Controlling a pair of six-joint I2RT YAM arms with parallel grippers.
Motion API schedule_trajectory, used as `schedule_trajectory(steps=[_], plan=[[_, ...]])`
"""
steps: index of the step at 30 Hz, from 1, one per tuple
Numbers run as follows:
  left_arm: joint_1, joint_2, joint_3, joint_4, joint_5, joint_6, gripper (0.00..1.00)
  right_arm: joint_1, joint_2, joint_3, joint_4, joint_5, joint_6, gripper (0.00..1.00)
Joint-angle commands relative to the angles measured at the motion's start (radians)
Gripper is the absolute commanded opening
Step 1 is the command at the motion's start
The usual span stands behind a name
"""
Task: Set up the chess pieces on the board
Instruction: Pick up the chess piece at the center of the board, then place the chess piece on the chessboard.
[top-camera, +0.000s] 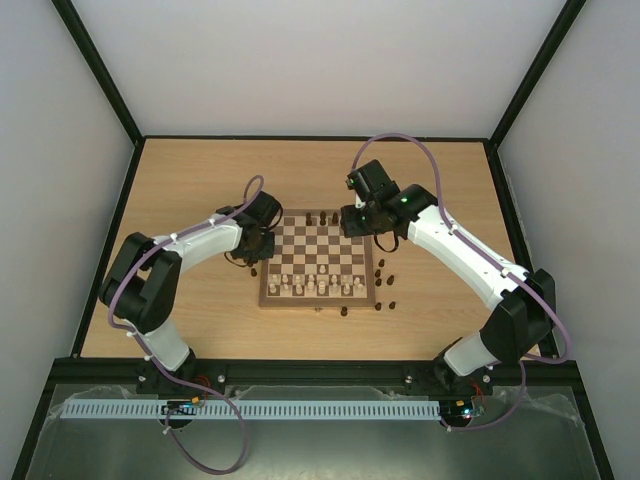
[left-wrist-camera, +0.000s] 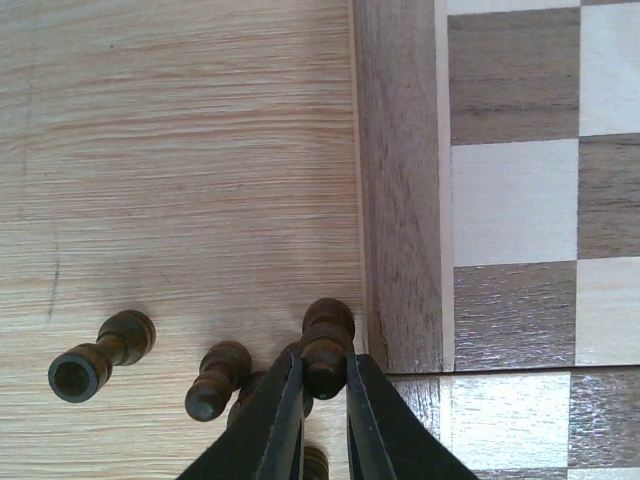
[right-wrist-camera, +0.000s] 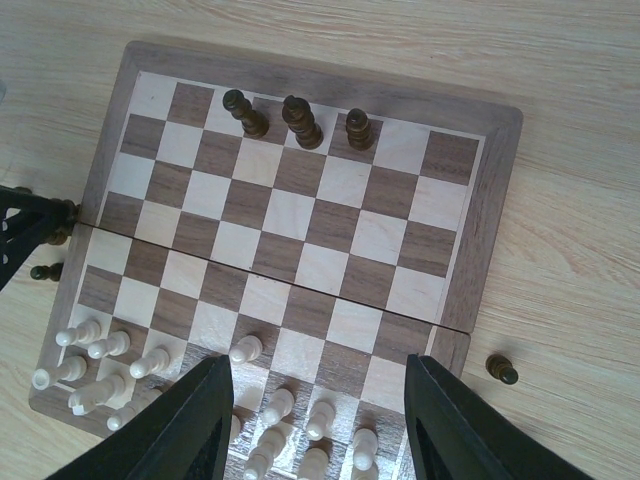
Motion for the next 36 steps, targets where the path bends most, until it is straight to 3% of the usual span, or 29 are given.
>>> schedule_trajectory(steps=[1, 7, 13, 25, 36], plan=[[0.004, -0.005, 0.005, -0.012, -0.006, 0.005, 0.11, 0.011, -0.008, -0.018, -0.009, -0.008, -0.015, 0.48], [0.003, -0.071, 0.058, -0.082, -0.024, 0.007, 0.10, 0.012, -0.015, -0.017, -0.011, -0.003, -0.014, 0.48], [-0.006, -0.102, 0.209, -0.175, -0.019, 0.037, 0.10, 0.012, -0.017, -0.014, -0.010, -0.001, -0.015, 0.48], [-0.033, 0.120, 0.496, -0.235, 0.004, 0.091, 0.10, 0.012, -0.011, -0.011, -0.009, 0.008, -0.016, 0.48], [-0.091, 0.270, 0.630, -0.264, 0.019, 0.108, 0.10, 0.012, -0.001, -0.012, -0.008, 0.008, -0.018, 0.48]])
